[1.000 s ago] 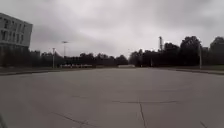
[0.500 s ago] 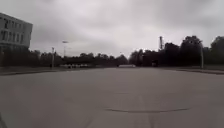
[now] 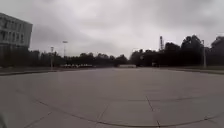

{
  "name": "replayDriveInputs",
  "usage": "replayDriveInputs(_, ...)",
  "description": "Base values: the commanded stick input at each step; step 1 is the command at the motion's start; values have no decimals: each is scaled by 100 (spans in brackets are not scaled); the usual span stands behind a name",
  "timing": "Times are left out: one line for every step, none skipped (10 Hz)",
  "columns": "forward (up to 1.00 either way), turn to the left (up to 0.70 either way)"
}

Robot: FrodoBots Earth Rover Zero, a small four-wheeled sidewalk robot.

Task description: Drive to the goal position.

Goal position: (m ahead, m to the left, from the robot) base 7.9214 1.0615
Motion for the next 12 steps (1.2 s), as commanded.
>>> replayDriveInputs(70,0)
replayDriveInputs(70,0)
replayDriveInputs(70,0)
replayDriveInputs(70,0)
replayDriveInputs(70,0)
replayDriveInputs(70,0)
replayDriveInputs(70,0)
replayDriveInputs(70,0)
replayDriveInputs(70,0)
replayDriveInputs(70,0)
replayDriveInputs(70,0)
replayDriveInputs(70,0)
